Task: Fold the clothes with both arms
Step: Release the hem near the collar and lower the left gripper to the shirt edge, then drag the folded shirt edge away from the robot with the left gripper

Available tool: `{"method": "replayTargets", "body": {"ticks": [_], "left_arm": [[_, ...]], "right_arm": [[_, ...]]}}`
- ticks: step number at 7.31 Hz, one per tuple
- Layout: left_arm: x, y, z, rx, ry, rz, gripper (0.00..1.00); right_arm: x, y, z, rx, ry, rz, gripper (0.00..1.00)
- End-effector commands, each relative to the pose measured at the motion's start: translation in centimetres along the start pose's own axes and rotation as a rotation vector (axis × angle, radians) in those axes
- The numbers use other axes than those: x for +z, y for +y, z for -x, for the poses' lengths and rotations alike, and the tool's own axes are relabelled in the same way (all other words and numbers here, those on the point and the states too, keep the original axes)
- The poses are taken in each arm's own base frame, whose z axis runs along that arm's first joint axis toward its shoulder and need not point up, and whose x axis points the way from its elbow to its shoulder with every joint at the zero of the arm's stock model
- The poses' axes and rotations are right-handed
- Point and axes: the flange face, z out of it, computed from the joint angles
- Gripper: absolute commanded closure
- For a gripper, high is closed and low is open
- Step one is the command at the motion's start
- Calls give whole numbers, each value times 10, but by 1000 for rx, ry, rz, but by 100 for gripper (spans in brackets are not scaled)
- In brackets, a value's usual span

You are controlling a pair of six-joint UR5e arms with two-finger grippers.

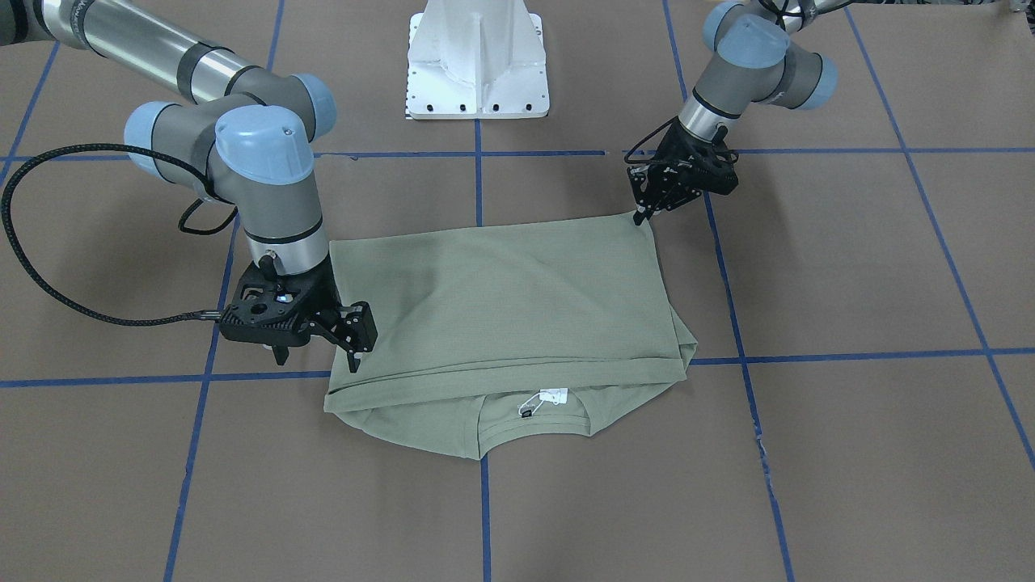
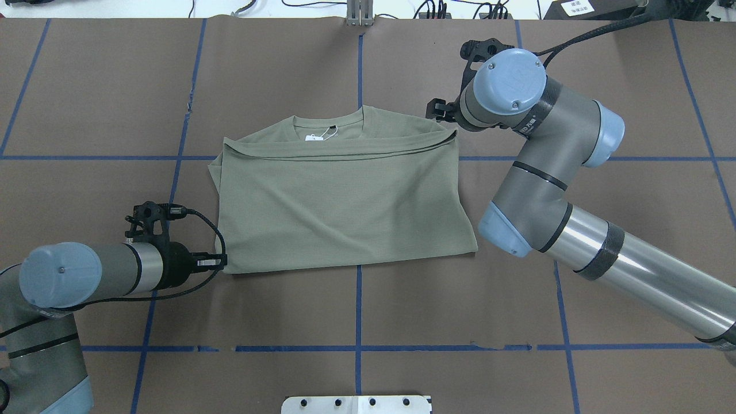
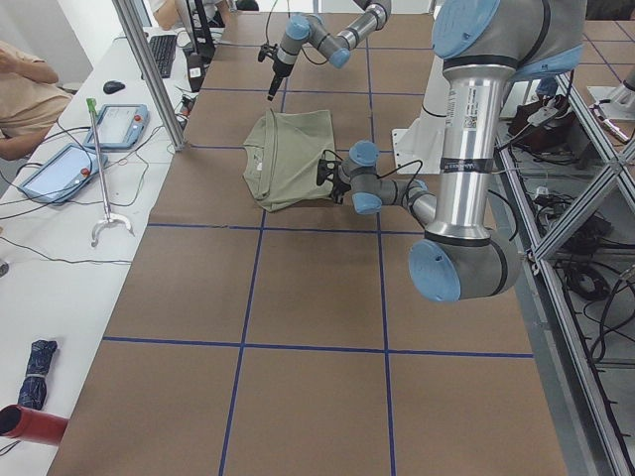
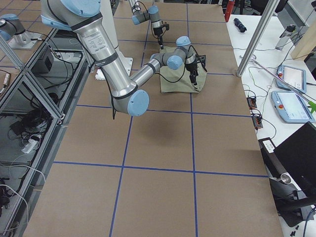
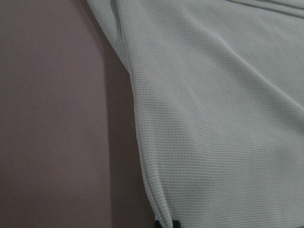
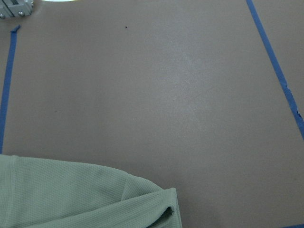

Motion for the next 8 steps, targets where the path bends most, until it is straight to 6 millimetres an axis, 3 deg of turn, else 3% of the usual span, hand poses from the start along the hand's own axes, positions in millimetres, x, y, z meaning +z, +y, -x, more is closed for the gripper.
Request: {"method": "replayTargets", "body": {"ticks": [1,3,4,7,8], "left_arm": [[-14,-46,24,151,-43,-72,100],[-13,-118,83,223,-170,-161,100],[-2,-165,95,250,-219,-203,100],[64,-294,95,241,-344,-251,100],[69,-341,94,273,-387,-263,100]], "right_arm": [[2,1,-4,-3,1,0,0],[2,2,-5,-1,2,2,0],[2,2,-5,1,2,2,0],[2,3,-5,4,1,1,0],[2,4,-5,3,1,2,0]]}}
